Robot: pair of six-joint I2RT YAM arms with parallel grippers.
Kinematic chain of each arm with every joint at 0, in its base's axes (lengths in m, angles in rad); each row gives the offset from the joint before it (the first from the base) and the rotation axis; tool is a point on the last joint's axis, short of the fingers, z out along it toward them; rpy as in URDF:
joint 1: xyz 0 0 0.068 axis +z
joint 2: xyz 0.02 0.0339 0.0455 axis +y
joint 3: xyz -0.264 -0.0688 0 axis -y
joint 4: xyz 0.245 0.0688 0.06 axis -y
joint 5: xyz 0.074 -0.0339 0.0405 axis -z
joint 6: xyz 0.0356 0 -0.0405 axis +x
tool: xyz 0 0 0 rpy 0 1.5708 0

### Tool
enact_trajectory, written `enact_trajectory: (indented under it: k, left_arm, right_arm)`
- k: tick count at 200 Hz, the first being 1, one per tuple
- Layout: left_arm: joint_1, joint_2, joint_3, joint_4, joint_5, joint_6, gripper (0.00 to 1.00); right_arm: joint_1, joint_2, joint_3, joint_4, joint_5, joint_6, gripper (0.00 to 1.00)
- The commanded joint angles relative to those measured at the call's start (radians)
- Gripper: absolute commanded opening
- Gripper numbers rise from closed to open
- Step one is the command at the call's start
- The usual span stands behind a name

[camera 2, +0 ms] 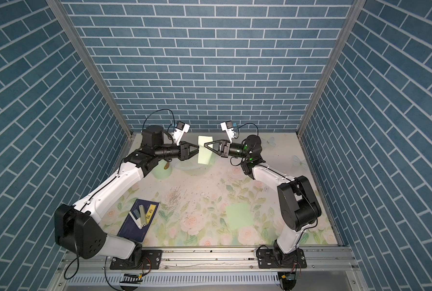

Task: Fold the square paper along the opposite sides
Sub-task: Fold the paper.

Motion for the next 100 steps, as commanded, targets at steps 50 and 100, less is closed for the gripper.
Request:
enact_trajectory:
  k: [50, 100]
  left_arm:
    - [0.047, -0.097, -0.049, 0.16, 0.042, -0.119, 0.82]
    - [0.005, 0.007, -0.047, 0.196, 0.035, -0.107, 0.9]
  right_arm:
    - [-0.013, -0.032, 0.016, 0.049, -0.006, 0.003, 0.07]
    - [-0.013, -0.039, 0.039, 0.065, -0.001, 0.014, 0.07]
